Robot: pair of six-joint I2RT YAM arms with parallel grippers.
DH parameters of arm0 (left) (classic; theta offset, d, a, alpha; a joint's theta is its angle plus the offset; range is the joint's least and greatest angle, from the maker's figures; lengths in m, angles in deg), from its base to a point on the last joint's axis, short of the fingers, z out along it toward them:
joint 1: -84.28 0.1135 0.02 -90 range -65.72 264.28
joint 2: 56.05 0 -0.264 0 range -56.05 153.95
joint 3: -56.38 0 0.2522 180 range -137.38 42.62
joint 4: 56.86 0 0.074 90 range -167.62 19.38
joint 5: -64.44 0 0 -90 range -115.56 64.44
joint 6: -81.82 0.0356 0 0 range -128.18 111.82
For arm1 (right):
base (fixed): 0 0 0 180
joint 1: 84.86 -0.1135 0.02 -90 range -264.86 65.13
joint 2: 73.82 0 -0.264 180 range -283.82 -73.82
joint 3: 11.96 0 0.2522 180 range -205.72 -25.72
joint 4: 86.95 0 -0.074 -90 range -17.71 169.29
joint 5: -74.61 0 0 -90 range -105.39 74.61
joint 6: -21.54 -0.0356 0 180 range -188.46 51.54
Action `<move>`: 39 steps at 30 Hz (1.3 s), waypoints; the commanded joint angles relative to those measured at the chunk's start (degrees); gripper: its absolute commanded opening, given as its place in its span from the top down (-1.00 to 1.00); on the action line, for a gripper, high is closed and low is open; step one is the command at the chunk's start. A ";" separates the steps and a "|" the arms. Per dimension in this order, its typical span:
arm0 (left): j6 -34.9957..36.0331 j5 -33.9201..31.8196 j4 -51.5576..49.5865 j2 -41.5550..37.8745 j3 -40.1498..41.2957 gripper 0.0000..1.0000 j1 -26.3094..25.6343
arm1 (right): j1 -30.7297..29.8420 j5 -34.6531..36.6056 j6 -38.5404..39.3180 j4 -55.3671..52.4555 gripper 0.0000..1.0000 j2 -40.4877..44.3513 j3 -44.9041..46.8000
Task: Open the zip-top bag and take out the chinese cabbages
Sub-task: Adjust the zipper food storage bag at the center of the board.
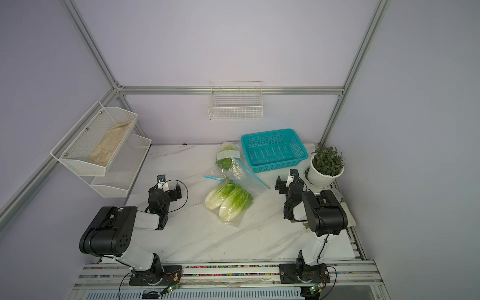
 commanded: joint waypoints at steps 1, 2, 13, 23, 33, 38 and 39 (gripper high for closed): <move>-0.89 0.08 1.26 -0.84 -1.96 -0.99 0.34 | 0.43 -0.52 -0.35 0.31 -0.94 0.61 -0.54; -0.89 0.10 1.29 -0.89 -1.96 -1.00 0.34 | 0.43 -0.51 -0.40 0.29 -0.94 0.61 -0.57; -0.89 0.08 1.25 -0.88 -1.98 -0.99 0.34 | 0.43 -0.60 -0.40 0.34 -0.94 0.61 -0.51; -0.55 -0.23 2.85 -1.61 -1.01 -1.00 0.17 | 0.43 0.20 -0.23 1.38 -0.95 1.56 0.27; 5.83 -6.64 -11.35 -21.38 -2.85 -0.99 -10.03 | 0.35 -3.14 -1.47 -17.69 -0.94 20.05 -1.05; 8.02 -6.15 -21.08 -23.88 -8.87 -0.99 -20.70 | -3.70 -6.01 -1.72 -30.18 -0.94 27.71 -4.91; 7.82 -5.23 -22.84 -23.68 -10.01 -1.00 -22.50 | -5.01 -5.52 -2.05 -32.76 -0.94 28.23 -6.02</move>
